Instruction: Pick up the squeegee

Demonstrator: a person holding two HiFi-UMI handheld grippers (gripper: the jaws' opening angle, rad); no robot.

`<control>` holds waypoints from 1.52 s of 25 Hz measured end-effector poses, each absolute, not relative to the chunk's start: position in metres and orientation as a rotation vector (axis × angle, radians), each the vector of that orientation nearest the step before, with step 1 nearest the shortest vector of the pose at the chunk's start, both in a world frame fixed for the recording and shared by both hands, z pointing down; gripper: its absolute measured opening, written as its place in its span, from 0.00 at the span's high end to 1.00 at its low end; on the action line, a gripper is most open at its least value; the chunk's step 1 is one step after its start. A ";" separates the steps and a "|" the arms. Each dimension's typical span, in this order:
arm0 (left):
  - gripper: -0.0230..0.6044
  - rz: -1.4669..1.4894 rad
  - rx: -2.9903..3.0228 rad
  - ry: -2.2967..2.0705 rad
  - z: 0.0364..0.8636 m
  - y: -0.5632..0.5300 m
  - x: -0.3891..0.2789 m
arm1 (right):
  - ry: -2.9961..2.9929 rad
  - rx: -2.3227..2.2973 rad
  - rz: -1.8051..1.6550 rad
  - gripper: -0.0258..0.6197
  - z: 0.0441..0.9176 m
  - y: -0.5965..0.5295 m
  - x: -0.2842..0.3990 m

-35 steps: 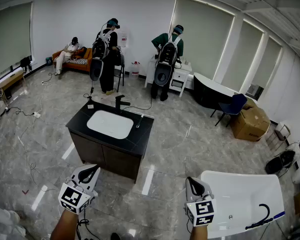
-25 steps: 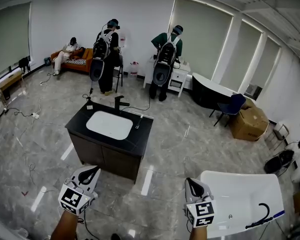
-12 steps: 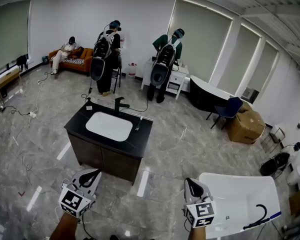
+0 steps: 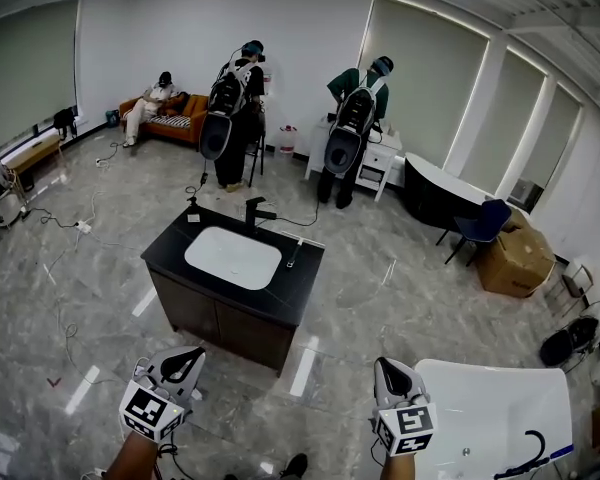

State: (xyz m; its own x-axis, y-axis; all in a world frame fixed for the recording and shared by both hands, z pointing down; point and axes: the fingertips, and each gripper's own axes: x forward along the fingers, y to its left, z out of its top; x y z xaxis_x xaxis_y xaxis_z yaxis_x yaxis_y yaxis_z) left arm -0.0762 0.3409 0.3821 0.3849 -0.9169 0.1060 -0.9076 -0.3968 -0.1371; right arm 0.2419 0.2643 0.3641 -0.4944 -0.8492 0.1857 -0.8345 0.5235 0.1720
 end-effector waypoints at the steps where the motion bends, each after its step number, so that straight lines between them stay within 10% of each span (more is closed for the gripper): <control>1: 0.96 -0.263 -2.558 1.705 0.381 0.335 -0.072 | -2.528 1.412 -0.079 0.95 0.366 0.254 0.246; 38: 0.96 -0.275 -2.526 1.791 0.397 0.035 -0.010 | -2.547 1.355 0.006 0.95 0.404 -0.043 0.323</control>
